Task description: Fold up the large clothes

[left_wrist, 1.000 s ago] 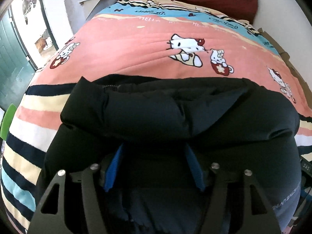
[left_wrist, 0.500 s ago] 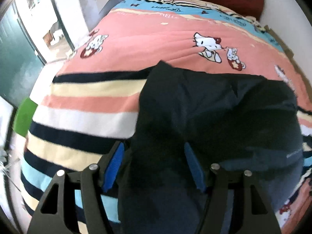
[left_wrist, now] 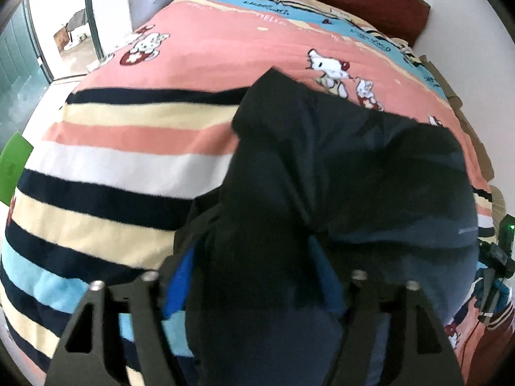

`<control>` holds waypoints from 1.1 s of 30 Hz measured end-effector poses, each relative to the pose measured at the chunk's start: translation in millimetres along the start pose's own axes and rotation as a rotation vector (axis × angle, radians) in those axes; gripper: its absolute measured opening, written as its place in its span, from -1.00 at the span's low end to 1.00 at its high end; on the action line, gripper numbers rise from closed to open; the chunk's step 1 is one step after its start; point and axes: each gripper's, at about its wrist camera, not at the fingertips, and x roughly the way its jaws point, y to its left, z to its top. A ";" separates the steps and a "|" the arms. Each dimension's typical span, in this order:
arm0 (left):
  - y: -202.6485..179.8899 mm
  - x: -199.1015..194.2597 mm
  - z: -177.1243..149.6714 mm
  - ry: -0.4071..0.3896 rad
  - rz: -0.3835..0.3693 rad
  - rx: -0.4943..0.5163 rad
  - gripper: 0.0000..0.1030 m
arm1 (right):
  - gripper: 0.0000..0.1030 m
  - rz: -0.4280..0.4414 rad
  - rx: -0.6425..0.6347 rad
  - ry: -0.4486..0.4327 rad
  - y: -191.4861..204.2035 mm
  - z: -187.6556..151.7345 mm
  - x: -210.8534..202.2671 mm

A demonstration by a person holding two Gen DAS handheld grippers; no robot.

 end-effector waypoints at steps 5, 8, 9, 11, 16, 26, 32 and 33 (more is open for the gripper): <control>21.8 25.6 -13.7 0.037 -0.040 -0.024 0.97 | 0.99 0.088 0.043 0.079 -14.8 -6.9 29.2; 29.6 37.5 -16.4 0.053 -0.072 -0.046 1.00 | 0.99 0.166 0.068 0.131 -22.3 -11.0 46.6; 31.6 42.7 -17.4 0.065 -0.093 -0.056 1.00 | 0.99 0.184 0.073 0.146 -23.6 -11.9 50.7; 36.4 52.4 -19.2 0.099 -0.133 -0.082 1.00 | 0.99 0.214 0.066 0.173 -23.9 -13.3 58.9; 50.8 71.1 -25.4 0.166 -0.268 -0.161 1.00 | 0.99 0.264 0.042 0.191 -21.1 -16.2 71.4; 37.8 64.6 -43.5 0.040 -0.433 -0.166 0.59 | 0.96 0.333 -0.015 0.126 -10.1 -29.0 82.9; 32.5 41.2 -52.5 -0.071 -0.569 -0.230 -0.22 | -0.14 0.428 -0.055 0.081 8.3 -37.2 69.8; 30.8 36.7 -52.7 -0.084 -0.579 -0.234 -0.26 | -0.28 0.422 -0.079 0.061 14.8 -37.6 63.6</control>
